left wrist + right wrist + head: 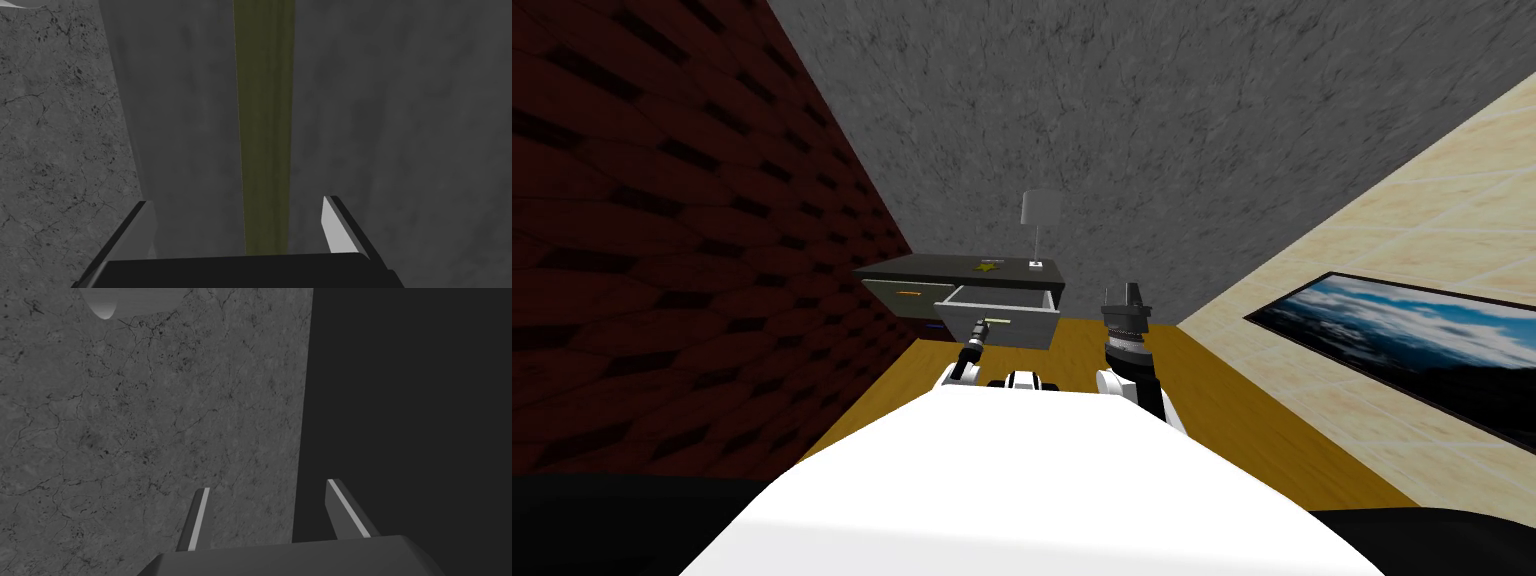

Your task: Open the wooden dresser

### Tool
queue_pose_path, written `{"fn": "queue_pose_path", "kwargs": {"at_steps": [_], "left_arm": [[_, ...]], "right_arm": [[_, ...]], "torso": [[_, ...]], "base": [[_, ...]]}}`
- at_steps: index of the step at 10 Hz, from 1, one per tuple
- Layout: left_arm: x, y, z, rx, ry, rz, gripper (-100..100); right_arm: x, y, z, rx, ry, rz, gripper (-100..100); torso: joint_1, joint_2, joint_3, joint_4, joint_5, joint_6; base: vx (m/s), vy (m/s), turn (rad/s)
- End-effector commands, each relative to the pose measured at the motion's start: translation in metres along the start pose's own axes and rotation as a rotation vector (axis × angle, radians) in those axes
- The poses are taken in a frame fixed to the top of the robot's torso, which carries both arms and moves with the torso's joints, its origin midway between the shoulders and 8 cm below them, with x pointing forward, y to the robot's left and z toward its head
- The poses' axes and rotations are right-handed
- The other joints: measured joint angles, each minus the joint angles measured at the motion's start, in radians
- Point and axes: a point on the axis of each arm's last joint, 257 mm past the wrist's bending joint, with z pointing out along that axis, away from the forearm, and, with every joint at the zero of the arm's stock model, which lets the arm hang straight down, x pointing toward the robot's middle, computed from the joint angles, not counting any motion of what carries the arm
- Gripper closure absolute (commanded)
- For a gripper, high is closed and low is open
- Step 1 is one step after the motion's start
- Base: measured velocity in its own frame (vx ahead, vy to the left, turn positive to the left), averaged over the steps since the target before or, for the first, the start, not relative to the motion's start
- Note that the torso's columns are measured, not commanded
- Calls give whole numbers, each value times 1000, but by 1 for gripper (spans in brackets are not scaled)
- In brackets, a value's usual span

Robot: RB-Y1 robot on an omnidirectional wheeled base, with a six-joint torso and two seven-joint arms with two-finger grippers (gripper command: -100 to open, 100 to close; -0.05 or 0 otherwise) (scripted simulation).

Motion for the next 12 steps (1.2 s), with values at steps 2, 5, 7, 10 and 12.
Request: {"fn": "queue_pose_path", "kwargs": {"at_steps": [2,5,7,10,12], "left_arm": [[-1,-20,14,3,1,0,-100],[-2,-37,24,3,2,0,-100],[-2,-27,21,-14,0,0,0],[-2,-23,19,-22,-1,-1,0],[-3,-23,19,-24,-2,0,0]], "right_arm": [[0,0,0,0,0,0,0],[0,0,0,0,0,0,0],[0,0,0,0,0,0,0],[0,0,0,0,0,0,0],[0,0,0,0,0,0,0]], "torso": [[0,2,1,-1,1,0],[0,4,2,1,0,-1],[-2,5,3,2,-1,-1],[0,3,1,0,0,0],[0,2,1,-1,0,0]], "base": [[-27,-2,0],[-37,-3,0],[-6,-2,0],[0,0,0],[0,0,0]]}}
